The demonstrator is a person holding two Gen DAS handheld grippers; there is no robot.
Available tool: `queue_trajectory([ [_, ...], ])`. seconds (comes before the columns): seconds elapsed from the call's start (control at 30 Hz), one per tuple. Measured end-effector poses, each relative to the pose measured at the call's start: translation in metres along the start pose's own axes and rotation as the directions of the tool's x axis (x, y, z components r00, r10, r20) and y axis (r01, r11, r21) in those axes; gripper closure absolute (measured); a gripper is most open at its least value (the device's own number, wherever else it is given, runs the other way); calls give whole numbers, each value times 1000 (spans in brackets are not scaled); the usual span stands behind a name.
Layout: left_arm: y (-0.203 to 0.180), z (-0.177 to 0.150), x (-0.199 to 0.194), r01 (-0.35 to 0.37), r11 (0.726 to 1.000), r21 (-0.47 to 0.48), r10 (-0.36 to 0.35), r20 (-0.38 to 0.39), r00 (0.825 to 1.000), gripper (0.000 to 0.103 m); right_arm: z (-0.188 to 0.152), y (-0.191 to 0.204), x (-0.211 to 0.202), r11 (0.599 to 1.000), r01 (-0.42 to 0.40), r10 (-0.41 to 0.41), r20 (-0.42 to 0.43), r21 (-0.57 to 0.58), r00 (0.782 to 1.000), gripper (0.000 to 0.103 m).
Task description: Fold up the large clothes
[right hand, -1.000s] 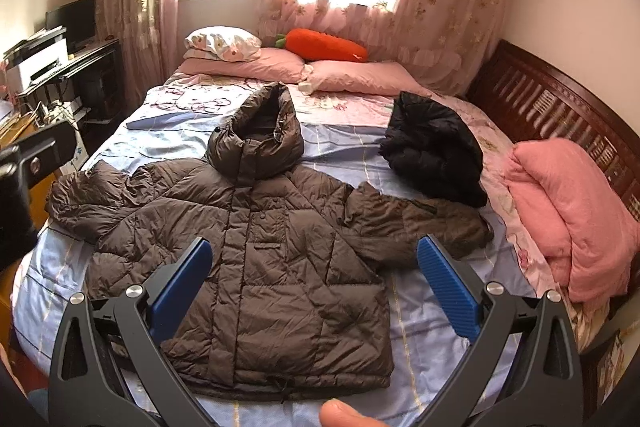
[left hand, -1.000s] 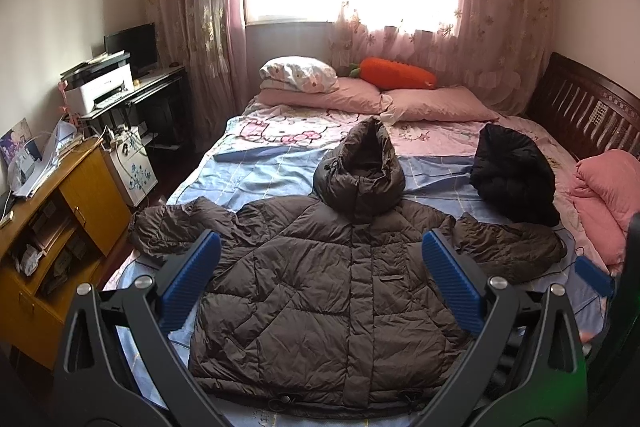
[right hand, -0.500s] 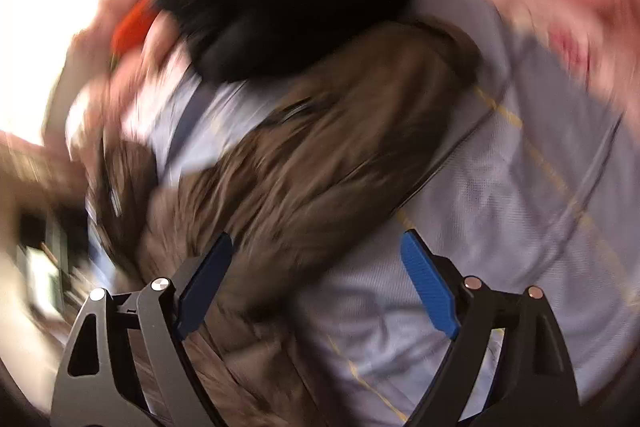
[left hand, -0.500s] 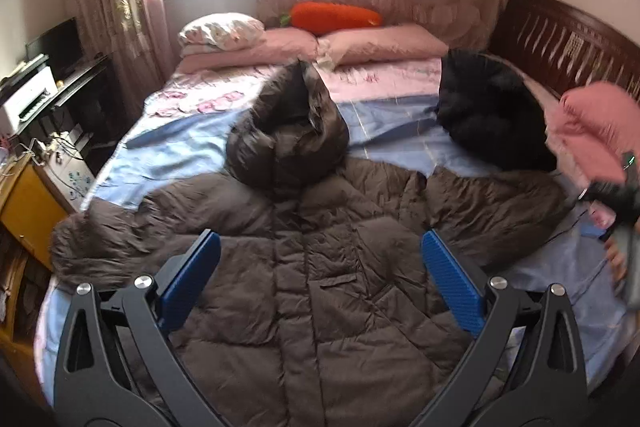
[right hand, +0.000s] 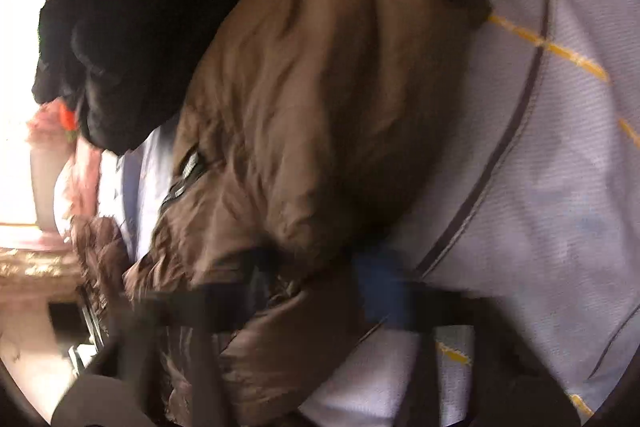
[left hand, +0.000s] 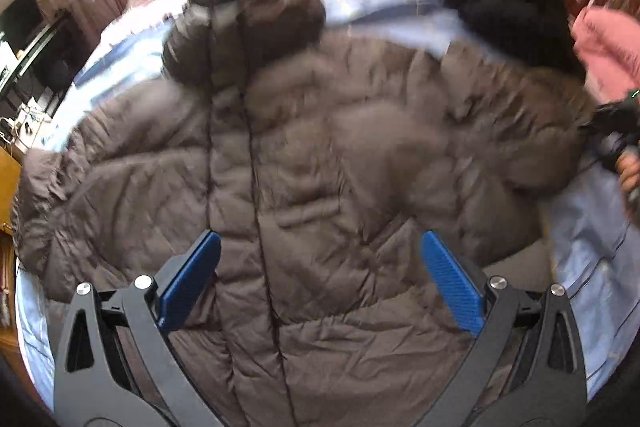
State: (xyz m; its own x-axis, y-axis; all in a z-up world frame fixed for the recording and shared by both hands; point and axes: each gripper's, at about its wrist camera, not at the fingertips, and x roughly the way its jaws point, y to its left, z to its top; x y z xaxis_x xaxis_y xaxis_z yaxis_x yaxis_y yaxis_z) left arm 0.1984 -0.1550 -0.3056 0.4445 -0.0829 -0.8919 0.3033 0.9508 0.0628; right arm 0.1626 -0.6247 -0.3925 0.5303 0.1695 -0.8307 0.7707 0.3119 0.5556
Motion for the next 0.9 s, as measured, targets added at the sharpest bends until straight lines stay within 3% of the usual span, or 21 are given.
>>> queue_trajectory([
  [0.07, 2, -3, 17, -14, 1000, -5, 14, -56, 998, 2, 3, -7, -10, 996, -64, 62, 27, 60, 998, 98],
  [0.17, 10, -6, 34, -46, 999, -30, 41, -132, 990, 2, 4, -13, -45, 986, -105, 83, 164, 128, 983, 101],
  [0.27, 19, -8, 33, -34, 997, -63, 24, -154, 988, 2, 7, -23, -93, 977, -103, 32, 347, 189, 937, 103],
  [0.37, 26, -7, 29, -28, 997, -65, 17, -157, 987, 2, 12, -10, -120, 998, -43, 17, 419, 52, 908, 103],
  [0.43, 30, -5, 22, -37, 996, -79, 25, -145, 989, 2, 13, -8, -128, 991, -132, 117, 412, 7, 904, 103],
  [0.47, 31, -5, 19, -35, 995, -92, 22, -139, 990, 2, 18, -13, -133, 986, -169, 149, 392, 16, 908, 94],
  [0.5, 32, -6, 16, -27, 994, -102, 14, -133, 991, 2, 20, -17, -130, 978, -206, 181, 363, 31, 914, 51],
  [0.57, 32, -7, 10, 4, 994, -110, -17, -120, 993, 2, 23, -36, -130, 972, -228, 194, 330, 66, 924, 1],
  [0.6, 31, -9, 7, 13, 994, -106, -25, -115, 993, 2, 23, -43, -126, 972, -220, 179, 347, 81, 921, 1],
  [0.67, 25, -8, 5, 22, 995, -92, -31, -97, 995, 2, 30, -53, -111, 973, -203, 159, 318, 113, 935, 1],
  [0.77, 11, -9, 9, 28, 997, -66, -33, -78, 996, 2, 39, -64, -85, 970, -196, 165, 202, 144, 965, 1],
  [0.83, -1, -9, 18, 36, 999, -32, -38, -93, 995, 7, 37, -67, -71, 978, -154, 130, 170, 139, 977, 13],
  [0.87, -6, -8, 24, 36, 999, -18, -37, -101, 994, 12, 36, -66, -62, 982, -133, 113, 152, 131, 982, 43],
  [0.9, -12, -9, 30, 37, 999, 6, -36, -123, 992, 24, 36, -64, -53, 985, -121, 104, 131, 126, 986, 86],
])
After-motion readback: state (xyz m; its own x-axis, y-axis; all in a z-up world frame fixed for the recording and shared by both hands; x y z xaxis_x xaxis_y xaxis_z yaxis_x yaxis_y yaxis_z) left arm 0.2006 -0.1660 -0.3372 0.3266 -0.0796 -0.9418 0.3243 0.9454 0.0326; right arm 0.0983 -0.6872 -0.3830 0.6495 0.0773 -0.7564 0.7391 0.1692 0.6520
